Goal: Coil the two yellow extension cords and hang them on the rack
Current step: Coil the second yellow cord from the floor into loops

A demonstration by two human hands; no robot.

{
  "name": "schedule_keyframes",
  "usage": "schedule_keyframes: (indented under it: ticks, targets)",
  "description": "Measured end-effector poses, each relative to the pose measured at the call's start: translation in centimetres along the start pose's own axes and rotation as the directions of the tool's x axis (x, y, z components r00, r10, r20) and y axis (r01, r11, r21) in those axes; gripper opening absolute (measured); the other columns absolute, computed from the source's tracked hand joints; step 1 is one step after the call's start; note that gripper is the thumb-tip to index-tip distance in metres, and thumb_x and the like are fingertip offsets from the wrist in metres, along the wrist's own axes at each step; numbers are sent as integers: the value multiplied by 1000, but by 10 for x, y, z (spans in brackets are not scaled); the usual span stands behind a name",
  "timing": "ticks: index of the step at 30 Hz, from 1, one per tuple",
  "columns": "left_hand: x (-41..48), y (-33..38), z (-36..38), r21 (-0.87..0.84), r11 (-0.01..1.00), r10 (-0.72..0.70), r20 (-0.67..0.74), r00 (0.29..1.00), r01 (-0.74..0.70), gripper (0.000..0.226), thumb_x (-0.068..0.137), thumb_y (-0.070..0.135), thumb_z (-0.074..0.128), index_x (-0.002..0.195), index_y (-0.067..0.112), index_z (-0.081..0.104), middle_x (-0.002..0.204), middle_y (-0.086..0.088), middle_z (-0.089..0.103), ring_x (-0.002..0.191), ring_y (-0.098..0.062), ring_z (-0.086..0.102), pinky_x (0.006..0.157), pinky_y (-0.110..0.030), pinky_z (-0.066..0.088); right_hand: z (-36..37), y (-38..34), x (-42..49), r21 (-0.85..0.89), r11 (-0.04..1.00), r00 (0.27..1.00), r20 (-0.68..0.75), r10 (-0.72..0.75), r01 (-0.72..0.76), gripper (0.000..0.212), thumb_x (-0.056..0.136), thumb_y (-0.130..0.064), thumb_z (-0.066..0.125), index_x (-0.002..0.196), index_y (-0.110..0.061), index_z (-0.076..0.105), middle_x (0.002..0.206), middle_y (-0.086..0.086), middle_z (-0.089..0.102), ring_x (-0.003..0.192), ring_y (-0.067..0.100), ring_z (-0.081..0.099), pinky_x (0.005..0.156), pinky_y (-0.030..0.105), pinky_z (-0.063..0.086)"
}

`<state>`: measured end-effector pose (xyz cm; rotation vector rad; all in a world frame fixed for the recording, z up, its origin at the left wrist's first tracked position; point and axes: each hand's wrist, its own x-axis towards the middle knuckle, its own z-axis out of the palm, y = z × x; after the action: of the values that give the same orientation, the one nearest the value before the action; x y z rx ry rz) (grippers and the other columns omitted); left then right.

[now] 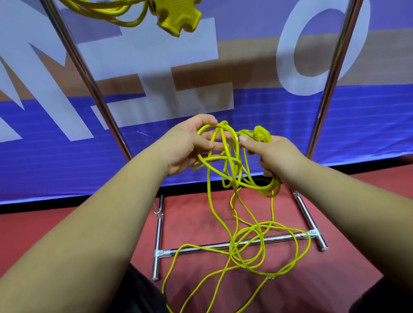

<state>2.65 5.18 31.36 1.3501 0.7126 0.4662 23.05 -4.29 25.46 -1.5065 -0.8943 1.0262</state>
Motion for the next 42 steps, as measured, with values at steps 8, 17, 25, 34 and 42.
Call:
schedule_keyframes:
  ticks: [8, 17, 25, 34, 42]
  targets:
    - [2, -5, -9, 216, 976, -11, 99, 995, -11, 46, 93, -25, 44, 114, 15, 51, 126, -22, 70, 114, -46, 68, 96, -52, 51, -1, -6, -2, 38, 998, 995, 88, 50, -53, 21, 91, -28, 82, 99, -10, 75, 69, 10, 54, 39, 12, 31, 41, 21, 27]
    - [7, -3, -17, 856, 495, 303, -333, 893, 152, 35, 80, -7, 55, 82, 25, 70, 87, 2, 70, 73, -19, 68, 57, -28, 50, 7, -4, 4, 72, 993, 996, -19, 91, -90, 22, 82, -35, 70, 73, -19, 83, 96, 13, 76, 41, 16, 33, 52, 32, 42]
    - [-5, 1, -27, 787, -12, -30, -617, 786, 617, 18, 92, 14, 54, 105, 6, 63, 93, -9, 57, 79, -29, 60, 71, -38, 51, -3, -11, 8, 324, 943, 961, -230, 151, -70, 20, 99, -16, 58, 84, -7, 68, 72, 12, 64, 36, 17, 43, 51, 34, 48]
    - [-2, -24, -4, 842, 278, -204, -419, 885, 463, 94, 88, 51, 75, 157, 6, 28, 156, -17, 40, 130, -37, 55, 104, -42, 48, -17, -15, 1, 104, 994, 991, 135, -5, -10, 25, 108, -22, 58, 103, -3, 74, 88, 10, 72, 42, 11, 19, 43, 21, 20]
    - [17, -43, -3, 931, 276, -36, -237, 971, 237, 45, 95, 42, 72, 135, 28, 60, 117, 0, 69, 106, -23, 64, 91, -34, 53, -11, -22, -12, 12, 999, 970, 237, -52, 51, 26, 106, -28, 60, 122, -12, 74, 116, 0, 80, 48, 13, 19, 49, 26, 21]
